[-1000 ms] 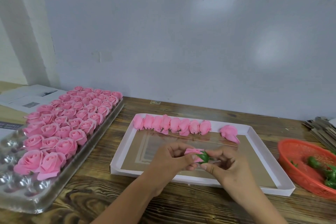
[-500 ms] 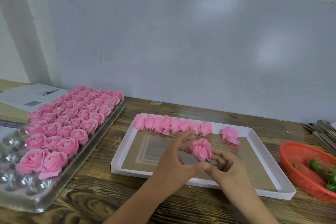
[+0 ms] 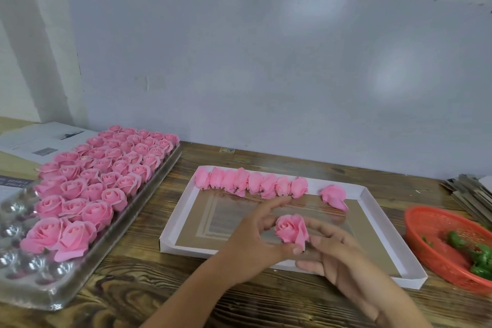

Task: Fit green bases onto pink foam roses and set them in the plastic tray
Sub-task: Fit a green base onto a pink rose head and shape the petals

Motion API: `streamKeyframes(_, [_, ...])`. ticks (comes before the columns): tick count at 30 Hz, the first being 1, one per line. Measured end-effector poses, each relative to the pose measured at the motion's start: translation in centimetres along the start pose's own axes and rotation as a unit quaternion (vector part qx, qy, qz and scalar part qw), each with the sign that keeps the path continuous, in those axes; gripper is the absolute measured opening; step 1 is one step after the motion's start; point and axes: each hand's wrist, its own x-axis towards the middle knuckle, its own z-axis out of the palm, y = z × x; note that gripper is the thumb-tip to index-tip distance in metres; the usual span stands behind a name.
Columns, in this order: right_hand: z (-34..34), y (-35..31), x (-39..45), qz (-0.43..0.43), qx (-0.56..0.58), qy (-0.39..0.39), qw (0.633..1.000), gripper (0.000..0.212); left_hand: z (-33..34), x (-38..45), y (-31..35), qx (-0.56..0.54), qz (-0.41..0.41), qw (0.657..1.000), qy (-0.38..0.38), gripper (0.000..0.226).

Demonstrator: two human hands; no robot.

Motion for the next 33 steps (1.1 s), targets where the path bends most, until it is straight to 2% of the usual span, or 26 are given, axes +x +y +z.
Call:
streamKeyframes(5, [-0.1,-0.3,-0.3,0.045,-0.036,-0.044,0.997,0.043,-0.2,-0.4,0.3,0.009,-0.005,0.997,-0.072,0.072])
streamKeyframes(9, [-0.1,-0.7,-0.7,0.073,-0.037,-0.068,0.994,0.051,-0.6,-0.6,0.8,0.006,0.002,0.996,-0.094,0.075])
streamKeyframes(13, [0.1,-1.0,-1.0,0.106,-0.039,-0.128,0.985,0.039,-1.1,-0.8,0.9,-0.002,-0.001,0.986,-0.169,0.076])
streamKeyframes(17, [0.4,-1.2,-1.0,0.121,-0.080,-0.175,0.974,0.026,-1.1,-0.8,1.1,0.009,-0.003,0.979,-0.204,0.074])
streamKeyframes(21, [0.6,-0.3,-0.6,0.073,-0.082,-0.072,0.991,0.036,-1.4,-0.9,1.4,-0.025,0.024,0.978,-0.207,0.060])
streamKeyframes(25, [1.4,0.6,0.0,0.015,-0.145,0.013,0.989,0.035,-1.3,-0.8,1.7,-0.109,0.032,0.985,-0.132,0.038])
streamKeyframes(28, [2.0,1.0,0.2,-0.020,-0.174,0.034,0.984,0.032,-0.7,-0.7,1.7,-0.110,0.055,0.989,-0.084,0.028])
streamKeyframes(33, [2.2,1.5,0.3,-0.054,-0.200,0.054,0.977,0.029,0.2,-0.5,0.9,-0.081,0.052,0.993,-0.073,0.018])
